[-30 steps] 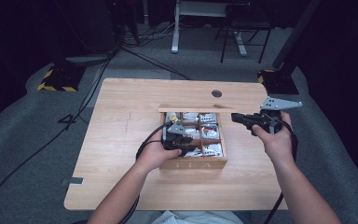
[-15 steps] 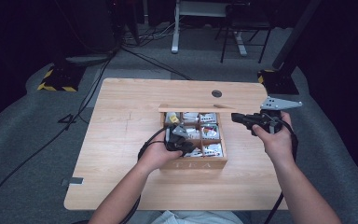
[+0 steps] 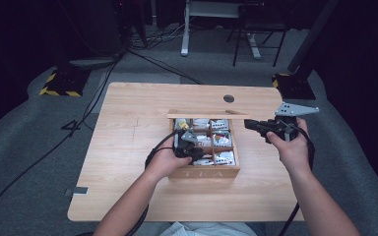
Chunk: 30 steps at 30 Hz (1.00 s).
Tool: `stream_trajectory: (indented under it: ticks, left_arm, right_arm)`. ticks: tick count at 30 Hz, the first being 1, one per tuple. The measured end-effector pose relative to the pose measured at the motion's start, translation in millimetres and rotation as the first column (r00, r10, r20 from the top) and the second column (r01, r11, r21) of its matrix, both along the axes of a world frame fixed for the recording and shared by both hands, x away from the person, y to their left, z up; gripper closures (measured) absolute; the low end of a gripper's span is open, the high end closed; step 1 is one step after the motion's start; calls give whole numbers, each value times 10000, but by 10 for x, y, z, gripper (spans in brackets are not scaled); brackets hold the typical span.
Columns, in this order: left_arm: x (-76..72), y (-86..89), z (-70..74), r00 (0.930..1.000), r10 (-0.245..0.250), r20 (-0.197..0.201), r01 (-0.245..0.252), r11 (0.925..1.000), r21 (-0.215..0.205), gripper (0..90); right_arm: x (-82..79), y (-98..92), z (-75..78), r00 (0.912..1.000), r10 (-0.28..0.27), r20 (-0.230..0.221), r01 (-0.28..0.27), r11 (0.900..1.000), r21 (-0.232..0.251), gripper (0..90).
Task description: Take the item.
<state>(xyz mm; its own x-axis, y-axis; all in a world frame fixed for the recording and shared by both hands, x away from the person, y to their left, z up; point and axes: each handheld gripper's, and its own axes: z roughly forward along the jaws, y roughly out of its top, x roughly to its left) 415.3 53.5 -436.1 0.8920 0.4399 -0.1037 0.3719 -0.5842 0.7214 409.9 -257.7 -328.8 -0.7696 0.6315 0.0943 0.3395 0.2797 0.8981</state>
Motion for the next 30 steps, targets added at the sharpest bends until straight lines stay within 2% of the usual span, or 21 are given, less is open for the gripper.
stream_trajectory:
  ticks: [5,13,17,22,30]
  left_arm:
    - [1,10,10,10000,-25,-81,24,9999,-167,790]
    - [2,-21,-30,10000,-17,-15,17,9999,122,786]
    - [13,-28,-34,9998,112,182,-116,9997,222,789]
    - [-12,-35,0,9998,-151,115,149,9998,147,783]
    - [-19,-75,-2,9996,-169,230,159,9990,417,782]
  right_arm:
    - [-1,1,-2,10000,4,-13,-4,10000,-26,900]
    - [-1,2,-6,10000,13,-19,-13,10000,-33,900]
    - [0,0,-11,10000,41,-20,-41,10000,22,900]
    - [-3,-4,-17,10000,69,-45,-69,10000,17,900]
    - [-5,-1,-21,10000,50,-42,-49,10000,18,900]
